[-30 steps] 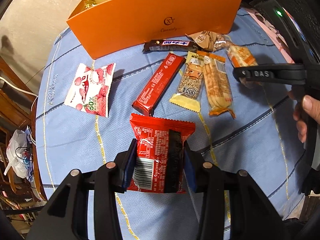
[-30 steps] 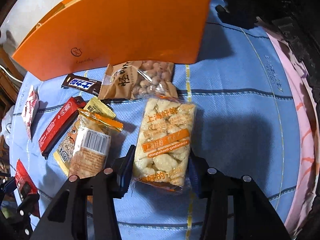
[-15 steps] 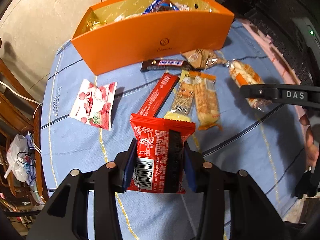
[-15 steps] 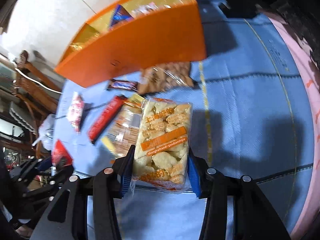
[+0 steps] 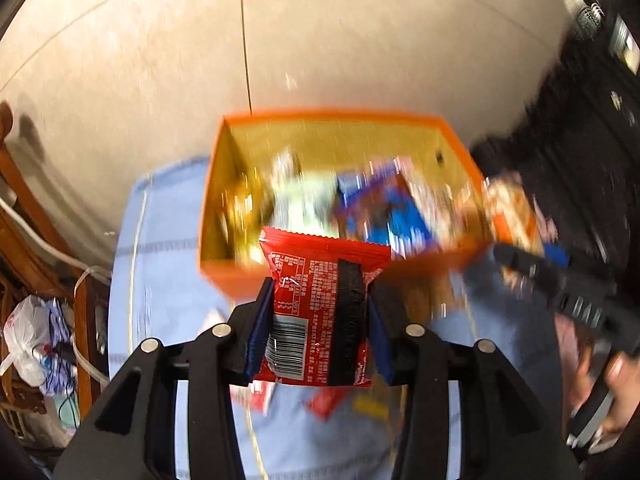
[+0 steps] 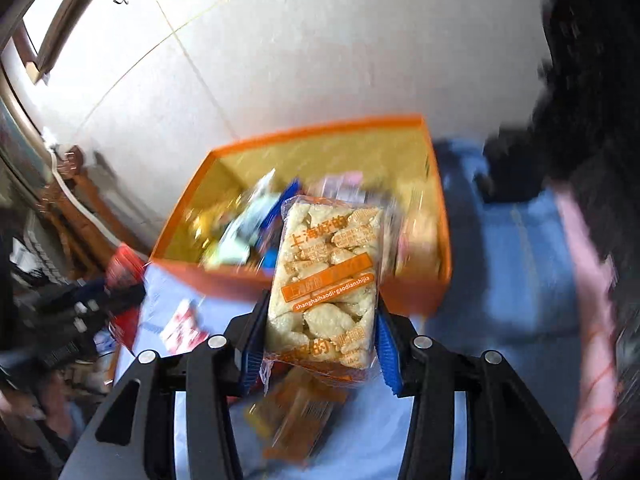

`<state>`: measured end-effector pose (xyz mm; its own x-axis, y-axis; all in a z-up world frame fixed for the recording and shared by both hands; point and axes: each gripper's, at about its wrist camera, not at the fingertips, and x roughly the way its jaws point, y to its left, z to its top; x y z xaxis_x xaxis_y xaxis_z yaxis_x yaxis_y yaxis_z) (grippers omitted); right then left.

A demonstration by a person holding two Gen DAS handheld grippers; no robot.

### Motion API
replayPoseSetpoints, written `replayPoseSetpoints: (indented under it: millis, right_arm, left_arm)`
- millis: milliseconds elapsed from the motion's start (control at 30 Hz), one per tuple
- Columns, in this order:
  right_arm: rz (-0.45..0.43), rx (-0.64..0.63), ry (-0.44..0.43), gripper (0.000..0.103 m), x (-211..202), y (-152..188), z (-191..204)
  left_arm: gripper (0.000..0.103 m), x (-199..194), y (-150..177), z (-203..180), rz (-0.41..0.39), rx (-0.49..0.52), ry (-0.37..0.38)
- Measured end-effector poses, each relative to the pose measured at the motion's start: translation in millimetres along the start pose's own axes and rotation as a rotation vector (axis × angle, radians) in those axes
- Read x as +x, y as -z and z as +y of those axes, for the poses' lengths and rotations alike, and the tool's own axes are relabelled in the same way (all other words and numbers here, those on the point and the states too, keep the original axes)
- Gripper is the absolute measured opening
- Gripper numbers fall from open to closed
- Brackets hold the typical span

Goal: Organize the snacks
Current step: 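Carry both packages into the orange box and open both grippers, then withdraw both grippers from the box toward the remaining snacks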

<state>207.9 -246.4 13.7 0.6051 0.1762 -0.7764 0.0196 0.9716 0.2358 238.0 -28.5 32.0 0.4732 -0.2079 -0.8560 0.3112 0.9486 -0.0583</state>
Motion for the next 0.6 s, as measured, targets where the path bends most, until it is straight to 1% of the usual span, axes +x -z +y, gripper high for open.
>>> replayPoseSetpoints:
  millis: [133, 300, 400, 467, 533, 600]
  right_arm:
    - [-0.047, -0.062, 0.099, 0.048, 15, -23, 8]
    - [-0.072, -0.107, 0.167, 0.048, 27, -33, 11]
    - [-0.073, -0.131, 0.209, 0.048, 38, -36, 12]
    - [-0.075, -0.139, 0.221, 0.048, 43, -37, 13]
    - [-0.087, -0.162, 0.256, 0.048, 46, -39, 16]
    - [-0.099, -0.189, 0.280, 0.051, 47, -41, 20]
  left_arm:
    - [0.042, 31, -40, 4, 0.013, -0.024, -0.012]
    - [0.042, 66, -53, 6, 0.047, -0.035, -0.035]
    - [0.046, 78, -52, 8, 0.060, -0.034, -0.051]
    - [0.052, 83, -51, 9, 0.062, -0.033, -0.054]
    - [0.072, 84, -53, 10, 0.045, -0.033, -0.076]
    - [0.078, 81, -53, 10, 0.021, -0.033, -0.091]
